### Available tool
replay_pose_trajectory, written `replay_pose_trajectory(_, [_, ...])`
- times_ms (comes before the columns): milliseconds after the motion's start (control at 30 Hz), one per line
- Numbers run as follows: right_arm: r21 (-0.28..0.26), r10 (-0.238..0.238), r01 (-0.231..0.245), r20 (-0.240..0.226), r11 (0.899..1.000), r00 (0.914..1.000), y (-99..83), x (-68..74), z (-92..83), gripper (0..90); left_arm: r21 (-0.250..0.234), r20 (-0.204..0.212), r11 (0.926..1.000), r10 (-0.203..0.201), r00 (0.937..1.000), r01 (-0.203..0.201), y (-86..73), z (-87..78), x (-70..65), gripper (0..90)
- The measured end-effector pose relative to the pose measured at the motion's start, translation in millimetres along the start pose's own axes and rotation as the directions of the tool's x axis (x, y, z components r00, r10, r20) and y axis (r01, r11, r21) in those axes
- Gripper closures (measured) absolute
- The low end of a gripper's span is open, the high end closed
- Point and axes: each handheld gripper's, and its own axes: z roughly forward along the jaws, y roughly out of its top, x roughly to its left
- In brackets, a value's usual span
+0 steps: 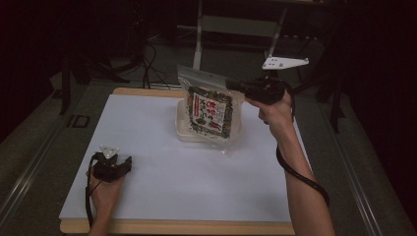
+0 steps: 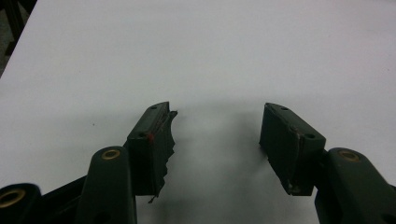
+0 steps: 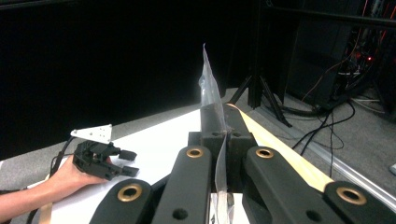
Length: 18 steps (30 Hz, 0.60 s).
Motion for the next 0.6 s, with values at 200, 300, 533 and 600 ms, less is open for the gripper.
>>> replay_pose_trajectory(200, [-0.003,-0.001,0.001,0.015,1.000,0.9999,0.2,-5.8,6.0,90.0,0.000,0.000,1.0000,0.000,1.0000,0.000,0.0,0.1,0.0,43.6])
replay_pose_trajectory(300, [-0.007,-0.001,0.001,0.014,1.000,0.9999,-0.6,-8.9,10.0,90.0,0.002,0.000,1.0000,0.003,1.0000,-0.003,0.0,0.0,0.1,43.6])
replay_pose_trajectory(533, [-0.017,0.000,0.001,0.012,1.000,0.9999,-1.4,-13.5,18.7,90.0,0.001,0.000,1.0000,0.001,1.0000,-0.001,0.0,0.1,0.1,43.5])
replay_pose_trajectory(600, [-0.026,-0.001,0.001,0.003,1.000,1.0000,-1.9,-15.2,21.0,90.0,0.000,0.001,1.0000,0.000,1.0000,0.000,0.0,0.1,0.3,43.5])
